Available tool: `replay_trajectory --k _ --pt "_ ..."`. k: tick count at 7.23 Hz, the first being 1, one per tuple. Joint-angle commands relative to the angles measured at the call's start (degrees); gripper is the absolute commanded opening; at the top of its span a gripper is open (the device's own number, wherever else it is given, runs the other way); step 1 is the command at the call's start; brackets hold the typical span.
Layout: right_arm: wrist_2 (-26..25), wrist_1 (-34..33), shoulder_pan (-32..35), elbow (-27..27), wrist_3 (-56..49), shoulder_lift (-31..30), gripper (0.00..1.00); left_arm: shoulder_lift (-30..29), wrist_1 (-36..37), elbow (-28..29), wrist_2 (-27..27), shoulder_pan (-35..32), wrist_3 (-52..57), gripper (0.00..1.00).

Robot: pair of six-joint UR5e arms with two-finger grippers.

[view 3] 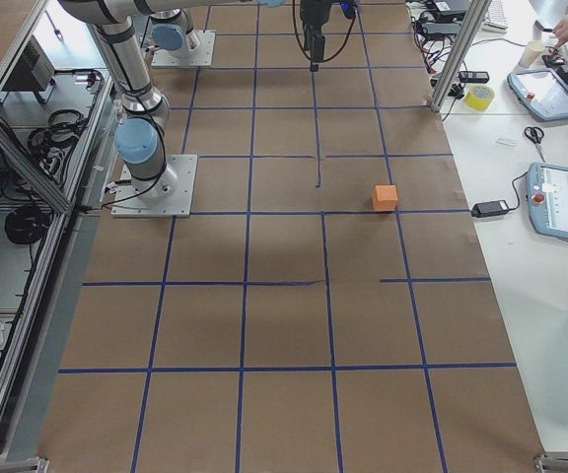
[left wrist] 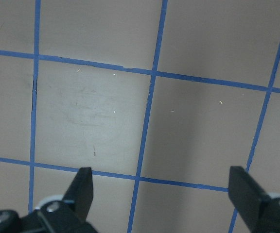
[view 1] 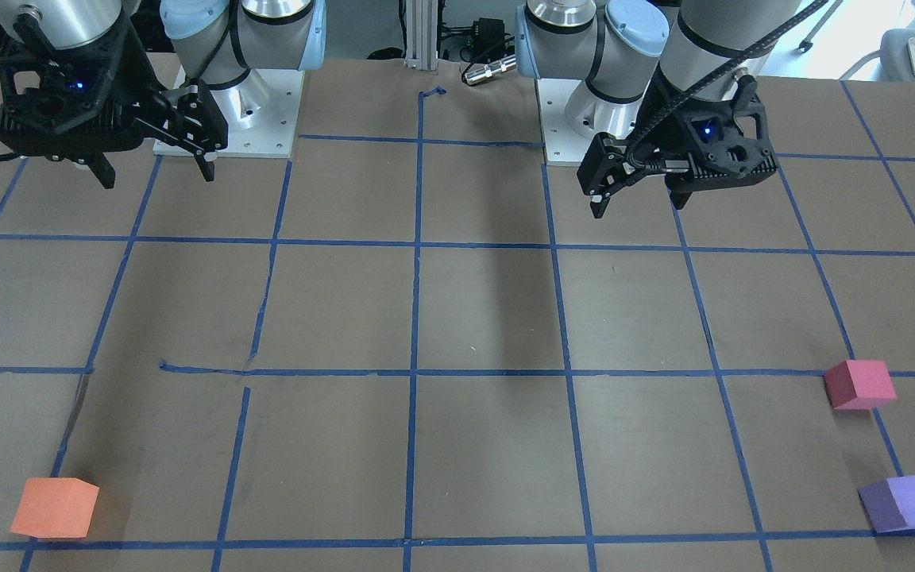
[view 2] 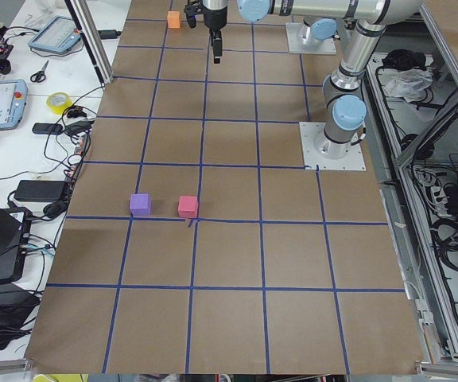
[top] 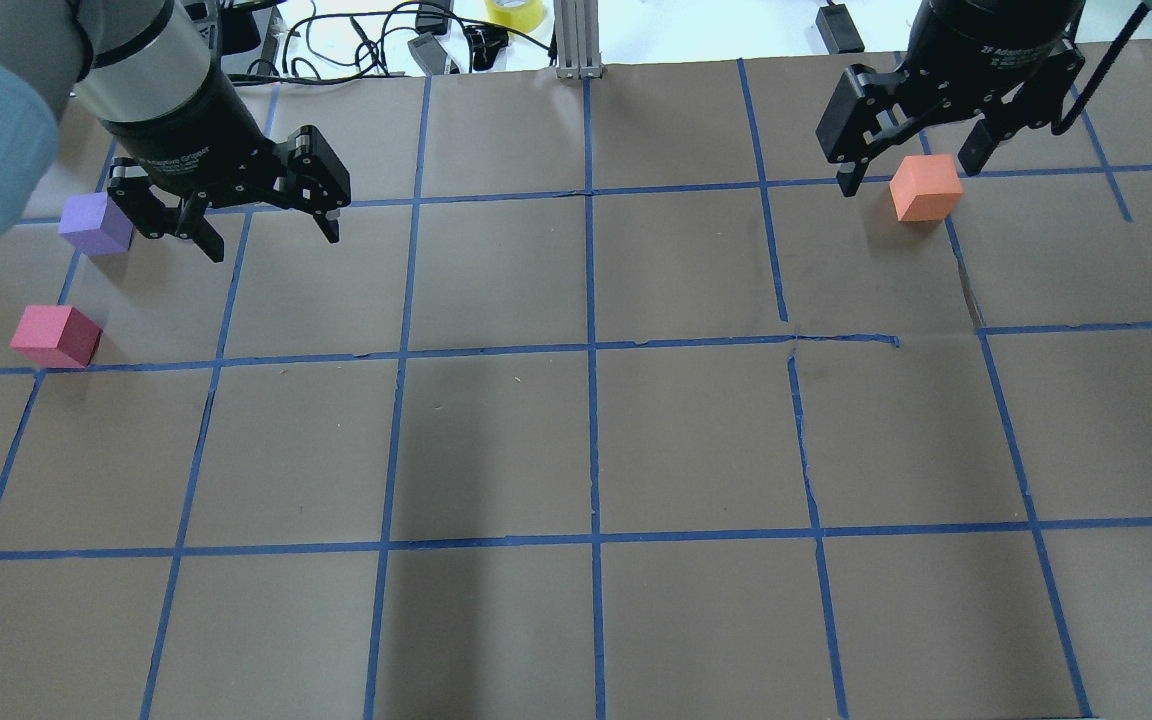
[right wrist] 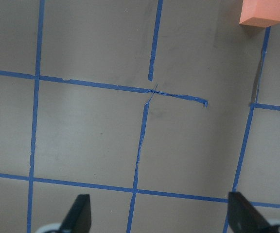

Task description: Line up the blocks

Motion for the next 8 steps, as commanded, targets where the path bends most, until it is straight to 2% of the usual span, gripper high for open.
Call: replay_trajectory --k 1,4,5,6,8 --pt "-0.01 -0.26 -0.27 0.05 -0.15 0.15 1.0 -0.03 -0.02 -0.02 0.0 0.0 0.0 1.0" --pt "0.68 -1.31 -1.67 -0.92 0.12 4.44 1.0 -0.03 -0.02 -0.02 0.0 0.0 0.08 1.0" --pt "0.26 -9.5 -2.63 -0.57 0.9 6.46 1.0 -0.03 0.07 -0.02 0.0 0.0 0.0 1.0" --pt "-1.57 -20.02 -5.6 -1.09 -0.14 12.05 1.0 -0.03 0.07 -0.02 0.0 0.0 0.08 1.0" --pt "-0.9 -23.97 -14.21 -4.59 -4.16 21.2 1.0 -0.03 0.07 -0.02 0.0 0.0 0.0 1.0"
